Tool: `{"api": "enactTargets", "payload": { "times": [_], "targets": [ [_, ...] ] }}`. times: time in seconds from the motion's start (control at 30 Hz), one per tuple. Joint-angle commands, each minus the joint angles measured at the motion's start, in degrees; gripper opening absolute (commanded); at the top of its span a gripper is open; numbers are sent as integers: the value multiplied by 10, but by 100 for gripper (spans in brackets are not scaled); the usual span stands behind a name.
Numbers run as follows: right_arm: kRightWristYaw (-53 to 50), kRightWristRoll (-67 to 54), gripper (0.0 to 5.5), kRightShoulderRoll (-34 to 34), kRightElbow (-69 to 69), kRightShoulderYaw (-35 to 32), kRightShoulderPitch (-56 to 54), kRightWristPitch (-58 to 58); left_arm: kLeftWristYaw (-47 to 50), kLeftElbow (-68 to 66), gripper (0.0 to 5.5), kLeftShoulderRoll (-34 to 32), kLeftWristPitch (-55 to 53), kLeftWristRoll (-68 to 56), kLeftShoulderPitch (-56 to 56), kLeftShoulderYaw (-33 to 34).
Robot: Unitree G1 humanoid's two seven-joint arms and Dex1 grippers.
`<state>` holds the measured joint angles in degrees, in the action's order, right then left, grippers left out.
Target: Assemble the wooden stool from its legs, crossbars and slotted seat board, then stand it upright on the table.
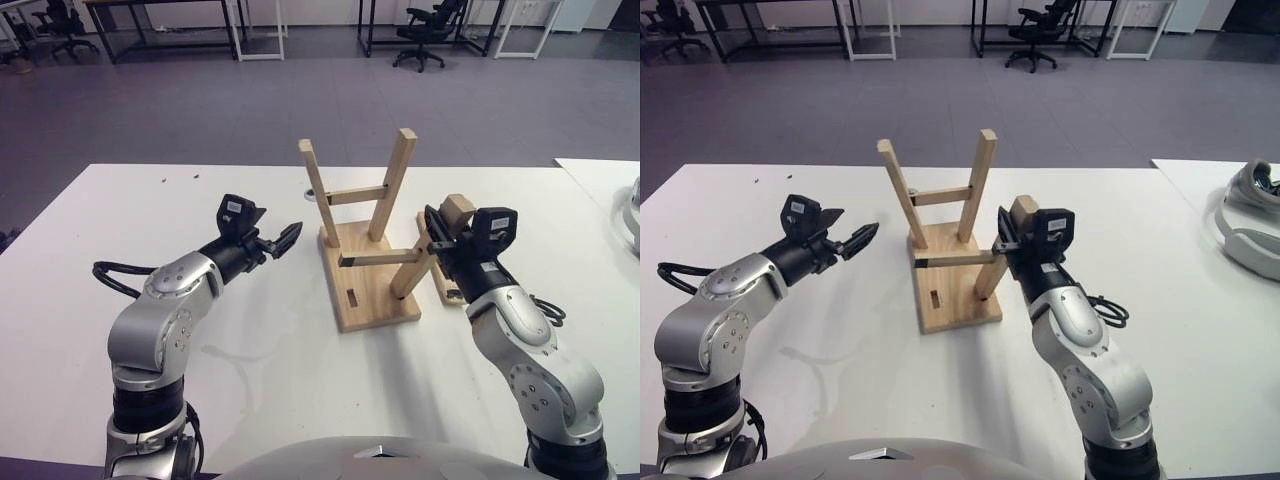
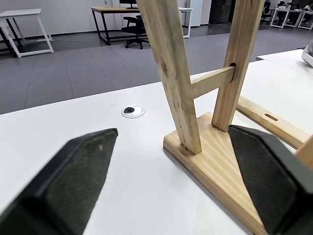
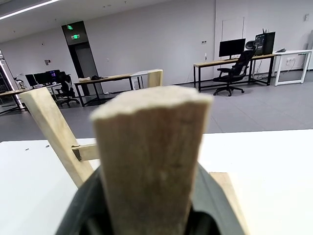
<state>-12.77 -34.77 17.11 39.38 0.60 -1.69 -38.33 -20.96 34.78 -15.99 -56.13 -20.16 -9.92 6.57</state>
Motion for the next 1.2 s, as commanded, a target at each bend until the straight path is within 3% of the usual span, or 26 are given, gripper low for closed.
{"api": "enactTargets", "payload": {
  "times": [0.03, 0.07, 0.1, 0.23, 0.37, 0.47, 0.57, 0.67, 0.83, 1.03, 1.2],
  "targets": [
    [22, -6, 103, 12, -34, -30, -44, -45, 18, 1, 416, 2, 18, 0, 4, -3],
    [36, -5, 103, 15, -24, -27, -61, -39, 20, -2, 416, 1, 23, 1, 3, -2],
    [46, -5, 143, 15, -15, -23, -71, -37, 22, -5, 416, 0, 28, 0, 2, -1],
    [72, -16, 212, -5, 9, -29, -108, -18, 20, -18, 416, -7, 47, -1, -4, 1],
    [106, -98, 285, 11, -4, -146, -199, 22, 17, -37, 416, -13, 70, 1, -15, 3],
    [109, -108, 346, 46, -100, -221, -244, 30, 17, -48, 416, -13, 87, 2, -27, -1],
    [143, -1, 414, 91, -241, -143, -165, -2, 19, -68, 416, -10, 108, 4, -46, -4],
    [193, 62, 414, 84, -351, -55, -79, -10, 20, -82, 416, -10, 122, 6, -56, -9],
    [207, 124, 414, 58, -462, -23, -58, 6, 20, -95, 416, -9, 131, 7, -59, -20],
    [219, 189, 303, 59, -453, 8, -53, 21, 19, -106, 416, -8, 136, 5, -70, -27],
    [202, 209, 208, 44, -465, -21, -60, 52, 15, -110, 416, -11, 137, 1, -85, -23]
  ]
}}
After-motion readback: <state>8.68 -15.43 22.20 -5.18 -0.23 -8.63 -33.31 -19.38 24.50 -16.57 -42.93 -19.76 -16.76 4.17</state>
